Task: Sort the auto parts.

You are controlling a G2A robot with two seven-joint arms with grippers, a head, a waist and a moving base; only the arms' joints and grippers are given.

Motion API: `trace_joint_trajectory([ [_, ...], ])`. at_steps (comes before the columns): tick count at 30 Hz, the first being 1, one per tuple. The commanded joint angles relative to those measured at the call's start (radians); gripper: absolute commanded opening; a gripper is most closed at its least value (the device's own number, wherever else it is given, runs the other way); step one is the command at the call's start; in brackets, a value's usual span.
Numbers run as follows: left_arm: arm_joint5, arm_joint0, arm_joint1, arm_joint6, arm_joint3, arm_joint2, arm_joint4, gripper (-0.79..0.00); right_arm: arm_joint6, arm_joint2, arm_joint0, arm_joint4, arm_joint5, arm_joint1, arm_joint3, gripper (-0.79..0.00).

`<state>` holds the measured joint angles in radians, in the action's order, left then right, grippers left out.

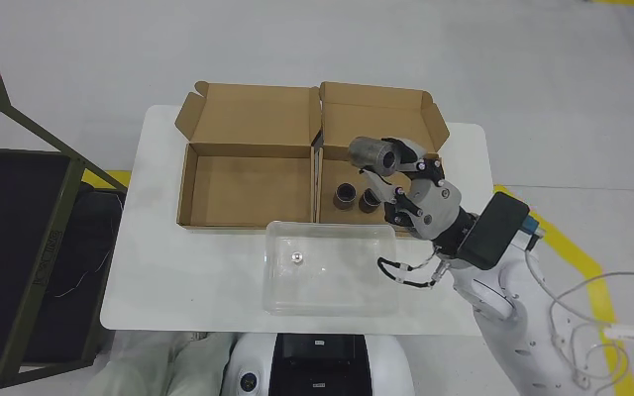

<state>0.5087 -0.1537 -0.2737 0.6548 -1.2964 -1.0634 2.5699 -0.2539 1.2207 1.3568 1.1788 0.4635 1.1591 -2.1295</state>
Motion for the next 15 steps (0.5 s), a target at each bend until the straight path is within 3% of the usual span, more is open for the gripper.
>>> trace_joint_trajectory([
  [1, 0.000, 0.000, 0.000, 0.000, 0.000, 0.000, 0.000, 0.000, -0.004, 0.002, 0.002, 0.000, 0.000, 0.001, 0.001, -0.785],
  [15, 0.000, 0.000, 0.000, 0.000, 0.000, 0.000, 0.000, 0.000, 0.003, -0.006, -0.006, 0.010, 0.009, 0.003, 0.009, -0.785],
])
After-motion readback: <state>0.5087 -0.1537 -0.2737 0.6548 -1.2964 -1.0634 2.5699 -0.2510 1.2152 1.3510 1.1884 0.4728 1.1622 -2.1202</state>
